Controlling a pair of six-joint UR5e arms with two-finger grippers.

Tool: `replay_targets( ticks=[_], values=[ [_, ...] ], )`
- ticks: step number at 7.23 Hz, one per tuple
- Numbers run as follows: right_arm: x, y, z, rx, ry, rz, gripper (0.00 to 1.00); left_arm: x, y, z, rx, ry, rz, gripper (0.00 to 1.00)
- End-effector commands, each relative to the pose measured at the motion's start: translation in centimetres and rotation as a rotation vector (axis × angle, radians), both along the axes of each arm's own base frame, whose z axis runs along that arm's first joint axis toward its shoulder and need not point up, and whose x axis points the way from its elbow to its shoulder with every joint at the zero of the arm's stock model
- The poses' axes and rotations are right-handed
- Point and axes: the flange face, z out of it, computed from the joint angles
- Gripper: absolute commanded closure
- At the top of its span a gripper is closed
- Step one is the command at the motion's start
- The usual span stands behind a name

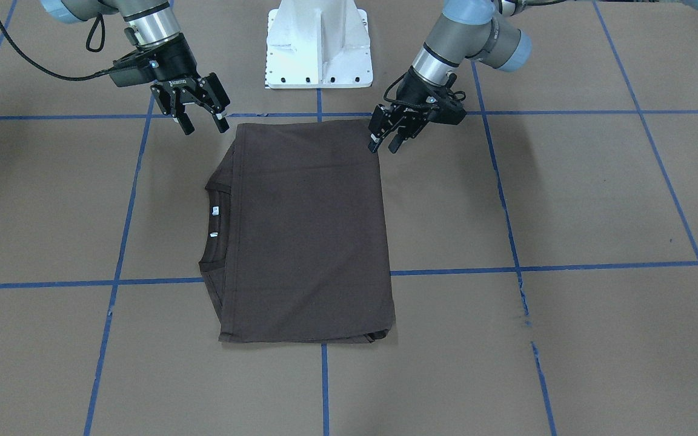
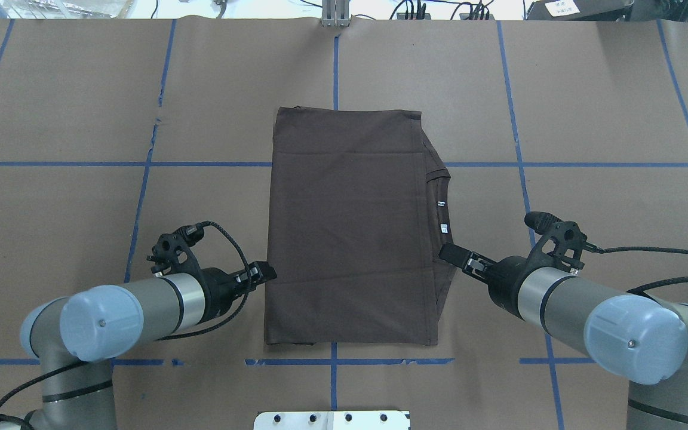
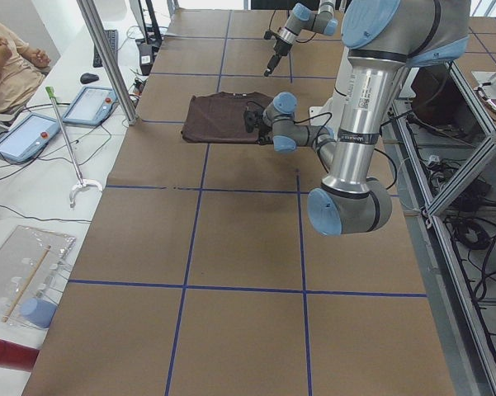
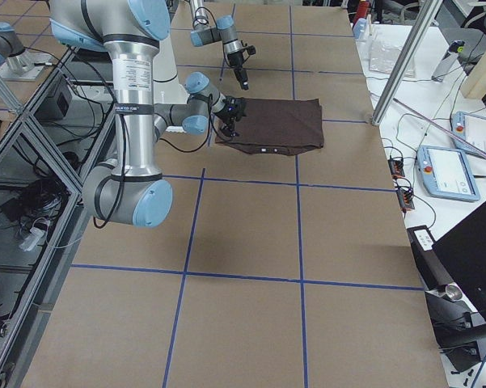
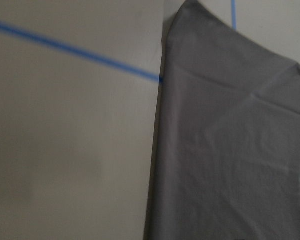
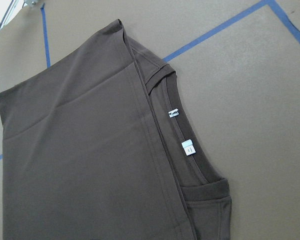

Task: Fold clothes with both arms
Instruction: 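Lower both grippers to the shirt's edge nearest the robot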

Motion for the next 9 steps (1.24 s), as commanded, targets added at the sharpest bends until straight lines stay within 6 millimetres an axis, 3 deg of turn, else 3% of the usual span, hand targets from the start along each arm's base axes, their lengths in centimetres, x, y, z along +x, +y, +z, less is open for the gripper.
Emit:
replay_targets(
  ticks=[1, 9],
  values=[
    [-0.3, -0.3, 0.7, -0.013, 0.011, 0.006, 0.03, 2.0, 3.3, 0.3, -0.039, -0.022, 0.019, 0.44],
    [-0.5, -0.4, 1.2, -0.016, 0.019, 0.012, 0.03, 3.6, 6.3, 0.3, -0.050, -0.038, 0.042, 0.44]
  ],
)
